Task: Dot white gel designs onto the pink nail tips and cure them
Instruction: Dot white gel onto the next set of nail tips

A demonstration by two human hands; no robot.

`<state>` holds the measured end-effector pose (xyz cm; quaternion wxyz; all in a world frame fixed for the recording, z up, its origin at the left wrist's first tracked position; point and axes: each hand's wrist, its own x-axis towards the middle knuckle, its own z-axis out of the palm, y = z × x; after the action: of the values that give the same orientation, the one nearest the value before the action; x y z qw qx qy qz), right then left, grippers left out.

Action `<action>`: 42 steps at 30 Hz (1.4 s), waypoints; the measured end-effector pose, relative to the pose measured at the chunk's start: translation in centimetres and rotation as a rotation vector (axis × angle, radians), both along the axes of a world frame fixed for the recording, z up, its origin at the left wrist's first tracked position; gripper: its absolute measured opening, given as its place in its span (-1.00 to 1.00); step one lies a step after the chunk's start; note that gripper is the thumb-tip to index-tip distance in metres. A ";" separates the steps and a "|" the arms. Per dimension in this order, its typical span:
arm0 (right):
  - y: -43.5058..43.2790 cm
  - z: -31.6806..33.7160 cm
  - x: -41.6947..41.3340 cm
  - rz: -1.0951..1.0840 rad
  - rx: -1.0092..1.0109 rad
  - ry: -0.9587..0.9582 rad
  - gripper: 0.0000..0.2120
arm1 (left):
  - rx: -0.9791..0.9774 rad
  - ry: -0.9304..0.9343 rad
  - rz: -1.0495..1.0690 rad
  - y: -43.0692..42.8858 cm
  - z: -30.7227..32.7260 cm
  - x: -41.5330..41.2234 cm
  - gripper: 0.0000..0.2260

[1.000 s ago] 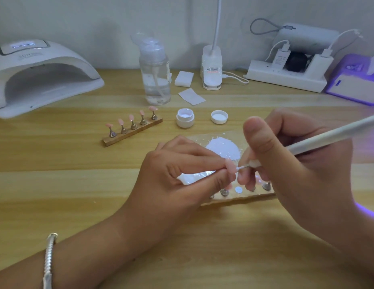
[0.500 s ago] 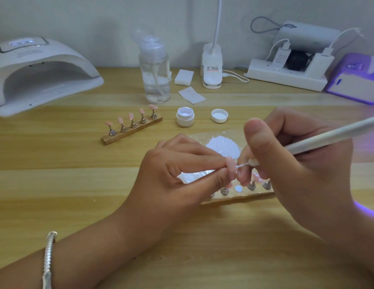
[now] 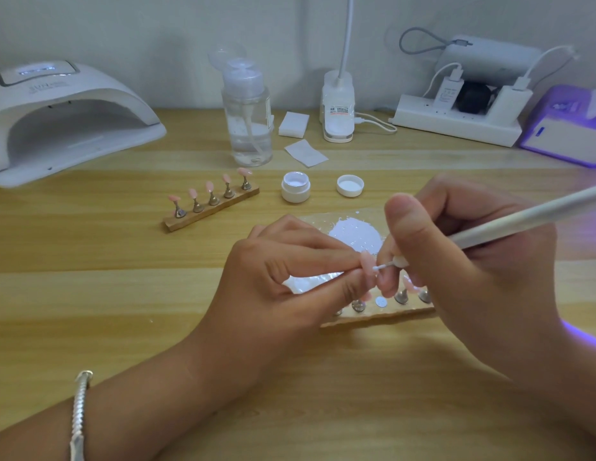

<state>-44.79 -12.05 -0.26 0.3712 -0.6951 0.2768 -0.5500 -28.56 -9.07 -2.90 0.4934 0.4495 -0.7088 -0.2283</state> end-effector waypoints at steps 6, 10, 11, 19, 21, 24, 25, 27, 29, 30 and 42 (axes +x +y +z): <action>-0.1 -0.1 0.0 0.008 0.000 0.010 -0.68 | 0.001 0.003 0.007 -0.1 0.0 0.0 -0.93; -0.2 -0.1 -0.1 0.001 0.006 0.002 -0.67 | 0.014 0.012 0.007 -0.1 -0.1 0.0 -0.93; -0.2 -0.1 -0.2 0.003 0.006 -0.002 -0.67 | 0.017 0.009 0.006 -0.1 -0.1 0.0 -0.93; -0.2 -0.1 -0.1 0.002 0.006 -0.004 -0.66 | 0.030 0.013 0.013 -0.1 -0.1 0.0 -0.92; -0.2 -0.1 -0.1 -0.004 0.004 0.008 -0.67 | 0.030 0.013 0.016 -0.1 -0.1 0.0 -0.92; -0.2 -0.1 -0.1 -0.001 0.007 0.009 -0.67 | 0.022 0.014 0.018 -0.1 -0.1 0.0 -0.93; -0.2 -0.1 -0.1 0.001 0.009 0.010 -0.67 | 0.022 0.018 0.019 -0.1 -0.1 0.0 -0.93; -0.2 -0.2 -0.1 0.003 0.014 0.014 -0.66 | 0.022 0.018 0.020 -0.1 -0.1 0.0 -0.93; -0.2 -0.2 -0.2 0.007 0.021 0.007 -0.66 | 0.019 0.017 0.021 -0.1 -0.2 0.0 -0.93; -0.2 -0.3 -0.2 0.008 0.023 0.005 -0.66 | 0.019 0.018 0.020 -0.1 -0.2 0.0 -0.93; -0.3 -0.4 -0.3 -0.012 0.009 0.031 -0.64 | 0.023 0.016 0.016 -0.2 -0.2 0.0 -0.93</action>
<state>-45.09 -12.36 -0.64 0.3670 -0.7001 0.2890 -0.5401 -28.52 -9.22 -3.08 0.4959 0.4588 -0.6985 -0.2360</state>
